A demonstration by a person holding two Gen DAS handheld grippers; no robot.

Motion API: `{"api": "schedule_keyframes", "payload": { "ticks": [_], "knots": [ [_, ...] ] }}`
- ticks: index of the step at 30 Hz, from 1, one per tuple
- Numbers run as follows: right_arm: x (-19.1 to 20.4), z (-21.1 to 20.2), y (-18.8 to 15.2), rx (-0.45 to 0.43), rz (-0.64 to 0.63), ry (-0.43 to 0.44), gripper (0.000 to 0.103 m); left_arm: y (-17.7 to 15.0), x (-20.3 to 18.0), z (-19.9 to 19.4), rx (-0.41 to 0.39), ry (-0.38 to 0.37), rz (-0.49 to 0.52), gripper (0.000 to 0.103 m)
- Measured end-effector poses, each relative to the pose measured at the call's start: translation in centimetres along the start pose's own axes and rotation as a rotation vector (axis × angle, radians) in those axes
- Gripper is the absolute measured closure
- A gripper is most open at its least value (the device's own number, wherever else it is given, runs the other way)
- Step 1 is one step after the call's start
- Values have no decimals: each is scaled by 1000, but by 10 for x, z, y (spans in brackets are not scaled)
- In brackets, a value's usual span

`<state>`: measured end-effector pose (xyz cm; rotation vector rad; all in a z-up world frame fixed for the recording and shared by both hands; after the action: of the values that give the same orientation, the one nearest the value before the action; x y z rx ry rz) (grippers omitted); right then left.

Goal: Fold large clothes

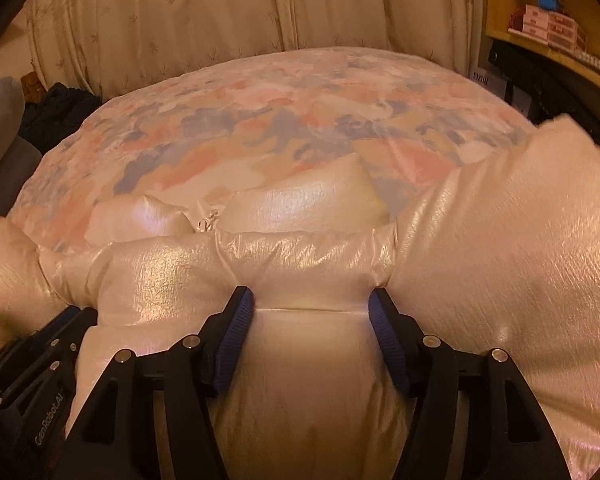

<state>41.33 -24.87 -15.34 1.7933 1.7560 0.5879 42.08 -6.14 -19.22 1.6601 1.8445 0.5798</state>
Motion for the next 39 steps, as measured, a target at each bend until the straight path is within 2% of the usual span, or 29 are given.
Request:
{"api": "schedule_keyframes", "payload": {
  "ticks": [25, 39],
  "knots": [
    [0, 30, 0, -36, 17, 42, 41, -6, 0, 4, -12, 13, 14, 86],
    [2, 38, 4, -37, 45, 70, 41, -3, 1, 11, -12, -29, -23, 86]
  ]
}}
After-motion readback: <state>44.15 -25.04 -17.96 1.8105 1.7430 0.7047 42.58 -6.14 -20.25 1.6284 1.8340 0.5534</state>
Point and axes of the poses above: each gripper's, at about its wrist camera, not at the fingertips, and z roughly the way its jaws point, x to its left, y to its top, the point moved 9 cm from there along z, roughly the way its jaws point, and after that the axes turned 5 degrees about -z, right-handed, at the moved point
